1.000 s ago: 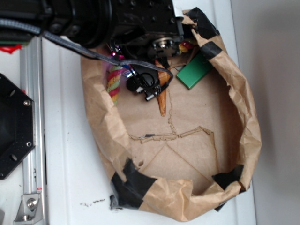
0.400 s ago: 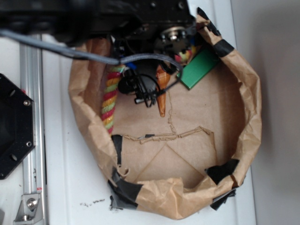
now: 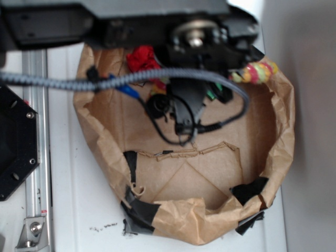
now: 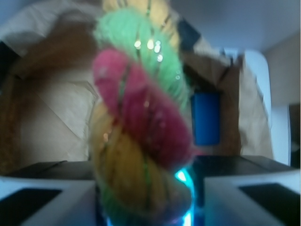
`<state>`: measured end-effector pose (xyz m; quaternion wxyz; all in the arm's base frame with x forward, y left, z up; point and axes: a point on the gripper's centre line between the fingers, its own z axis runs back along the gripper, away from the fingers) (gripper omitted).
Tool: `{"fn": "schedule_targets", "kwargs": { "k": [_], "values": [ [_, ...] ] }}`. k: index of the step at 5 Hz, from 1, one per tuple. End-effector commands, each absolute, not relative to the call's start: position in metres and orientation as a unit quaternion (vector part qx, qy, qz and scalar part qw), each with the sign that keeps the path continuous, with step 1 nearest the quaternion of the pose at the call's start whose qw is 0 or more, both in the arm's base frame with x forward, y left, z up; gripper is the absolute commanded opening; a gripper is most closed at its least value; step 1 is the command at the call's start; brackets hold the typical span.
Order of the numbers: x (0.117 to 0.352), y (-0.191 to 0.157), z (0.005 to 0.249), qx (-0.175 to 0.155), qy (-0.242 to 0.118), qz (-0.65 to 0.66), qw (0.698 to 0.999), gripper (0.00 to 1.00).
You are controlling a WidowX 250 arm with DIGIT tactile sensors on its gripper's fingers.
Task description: Grab the multicolored rope.
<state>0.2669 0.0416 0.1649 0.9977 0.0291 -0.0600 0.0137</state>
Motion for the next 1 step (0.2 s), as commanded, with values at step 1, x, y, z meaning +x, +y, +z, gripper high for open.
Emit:
{"fn": "schedule_targets", "kwargs": {
  "k": [1],
  "values": [
    [0.267, 0.0385, 0.1562, 0.039, -0.065, 0.002, 0.997, 0.0]
  ]
}}
